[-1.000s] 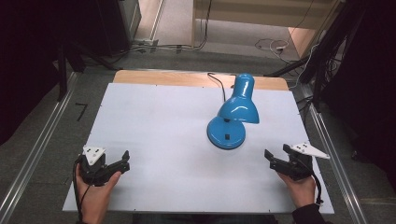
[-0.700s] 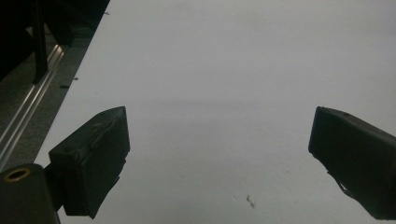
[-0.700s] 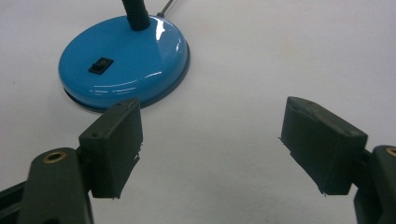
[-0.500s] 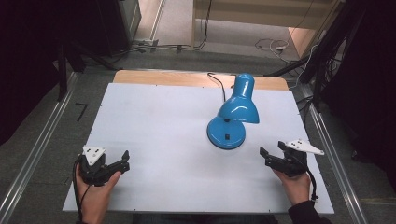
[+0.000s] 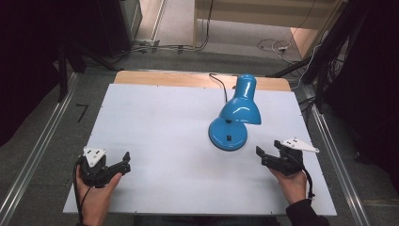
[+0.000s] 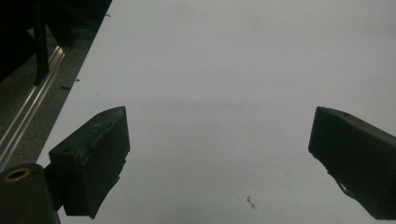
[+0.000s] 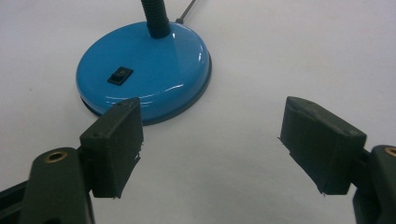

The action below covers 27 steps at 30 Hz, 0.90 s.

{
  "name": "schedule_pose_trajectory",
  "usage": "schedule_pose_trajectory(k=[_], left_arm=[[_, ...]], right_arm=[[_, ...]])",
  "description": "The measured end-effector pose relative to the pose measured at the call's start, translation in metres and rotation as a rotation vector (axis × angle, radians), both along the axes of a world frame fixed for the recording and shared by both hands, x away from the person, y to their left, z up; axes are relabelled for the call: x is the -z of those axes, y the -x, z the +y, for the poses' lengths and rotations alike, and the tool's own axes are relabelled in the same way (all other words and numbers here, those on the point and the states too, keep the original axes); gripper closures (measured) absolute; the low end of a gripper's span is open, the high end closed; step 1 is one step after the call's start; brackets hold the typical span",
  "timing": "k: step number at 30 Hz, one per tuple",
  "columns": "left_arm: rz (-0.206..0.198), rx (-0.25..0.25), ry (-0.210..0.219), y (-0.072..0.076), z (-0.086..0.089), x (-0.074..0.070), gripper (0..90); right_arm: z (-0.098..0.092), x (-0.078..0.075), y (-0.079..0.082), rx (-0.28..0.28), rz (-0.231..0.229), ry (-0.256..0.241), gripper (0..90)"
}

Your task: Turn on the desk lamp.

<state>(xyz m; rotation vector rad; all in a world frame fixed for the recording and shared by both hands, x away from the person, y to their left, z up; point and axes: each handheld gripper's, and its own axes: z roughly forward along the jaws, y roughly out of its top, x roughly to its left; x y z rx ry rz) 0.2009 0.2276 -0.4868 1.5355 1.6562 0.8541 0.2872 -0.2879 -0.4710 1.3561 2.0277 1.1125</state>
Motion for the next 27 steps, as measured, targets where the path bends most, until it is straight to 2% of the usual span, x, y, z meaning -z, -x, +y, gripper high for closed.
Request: schedule_pose_trajectory(k=[27], left_arm=[[-0.001, 0.004, 0.001, 0.000, 0.000, 0.000, 5.8]], right_arm=[[0.028, 0.003, -0.011, -0.032, -0.005, -0.002, 23.4]])
